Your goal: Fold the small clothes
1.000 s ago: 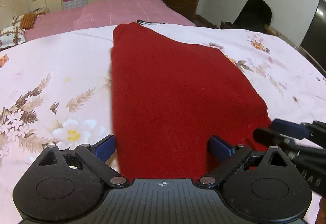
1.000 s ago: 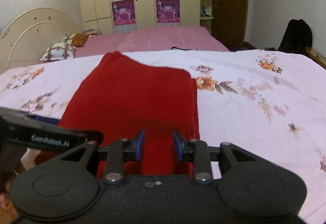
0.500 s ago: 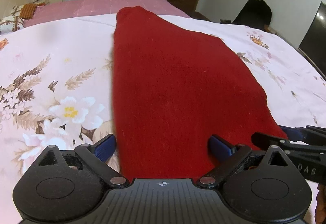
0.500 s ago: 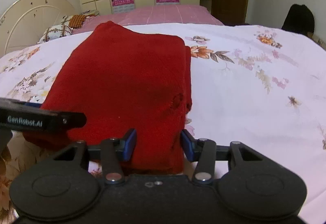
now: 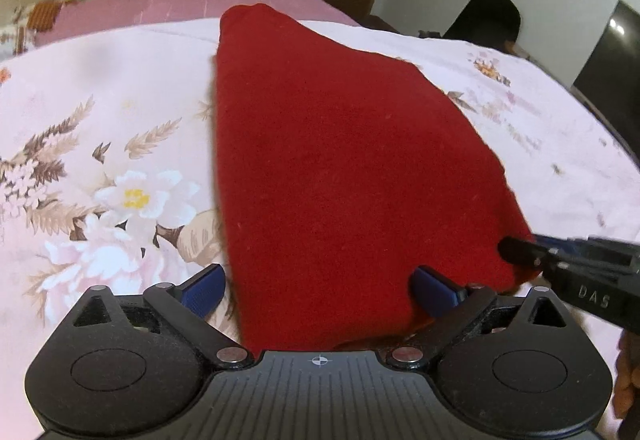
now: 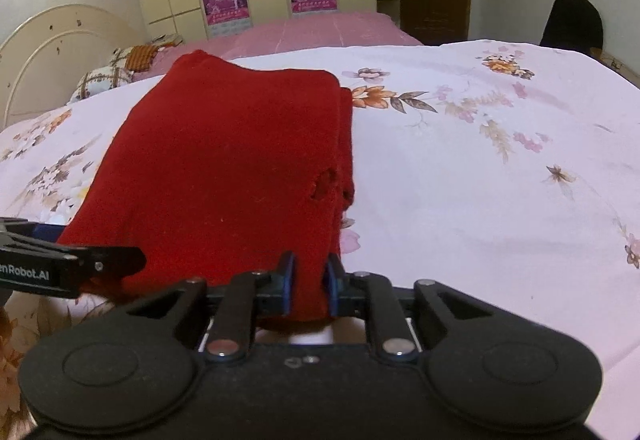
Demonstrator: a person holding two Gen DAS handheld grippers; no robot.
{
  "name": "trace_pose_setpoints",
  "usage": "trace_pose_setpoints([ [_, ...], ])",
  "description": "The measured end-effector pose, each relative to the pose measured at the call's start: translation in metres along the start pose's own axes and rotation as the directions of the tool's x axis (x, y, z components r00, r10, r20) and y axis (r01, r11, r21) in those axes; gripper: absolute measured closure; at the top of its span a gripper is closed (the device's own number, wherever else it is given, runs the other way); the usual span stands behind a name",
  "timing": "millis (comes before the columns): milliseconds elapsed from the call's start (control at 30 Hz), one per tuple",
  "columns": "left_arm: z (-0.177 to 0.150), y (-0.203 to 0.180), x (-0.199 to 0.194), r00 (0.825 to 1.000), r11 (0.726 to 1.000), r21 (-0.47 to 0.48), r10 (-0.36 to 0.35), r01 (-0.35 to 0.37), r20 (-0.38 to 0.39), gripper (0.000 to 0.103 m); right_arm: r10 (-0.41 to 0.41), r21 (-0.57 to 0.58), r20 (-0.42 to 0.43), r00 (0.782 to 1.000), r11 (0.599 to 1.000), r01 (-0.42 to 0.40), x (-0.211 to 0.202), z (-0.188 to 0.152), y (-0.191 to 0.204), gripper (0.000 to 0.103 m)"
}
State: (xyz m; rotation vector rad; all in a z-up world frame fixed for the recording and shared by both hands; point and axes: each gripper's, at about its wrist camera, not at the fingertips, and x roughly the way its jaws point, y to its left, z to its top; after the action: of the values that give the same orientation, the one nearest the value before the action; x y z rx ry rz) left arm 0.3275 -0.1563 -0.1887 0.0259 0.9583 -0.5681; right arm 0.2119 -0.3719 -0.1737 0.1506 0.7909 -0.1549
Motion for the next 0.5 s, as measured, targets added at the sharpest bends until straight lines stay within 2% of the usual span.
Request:
trace_pose_setpoints([
  [67, 0.003, 0.005, -0.002, 1.0, 1.0, -0.026, -0.007, 0.007, -0.005, 0.004, 0.025, 0.042, -0.01, 1.0, 0.999, -0.024, -0.003, 0.004, -0.006, 0.07],
  [133, 0.006, 0.009, -0.006, 1.0, 0.999, -0.047, 0.0, 0.0, 0.002, 0.004, 0.047, 0.102, -0.001, 0.999, 0.994, -0.047, -0.008, 0.007, -0.013, 0.049],
  [333, 0.025, 0.019, -0.014, 0.998, 0.996, -0.089, 0.01, -0.004, 0.059, 0.004, 0.075, 0.154, 0.034, 0.997, 0.985, -0.08, -0.009, 0.021, -0.017, 0.042],
  [500, 0.047, 0.032, -0.001, 0.999, 0.989, -0.149, 0.0, 0.008, 0.052, 0.004, 0.09, 0.182, 0.032, 0.995, 0.979, -0.095, 0.008, 0.037, -0.019, 0.038],
])
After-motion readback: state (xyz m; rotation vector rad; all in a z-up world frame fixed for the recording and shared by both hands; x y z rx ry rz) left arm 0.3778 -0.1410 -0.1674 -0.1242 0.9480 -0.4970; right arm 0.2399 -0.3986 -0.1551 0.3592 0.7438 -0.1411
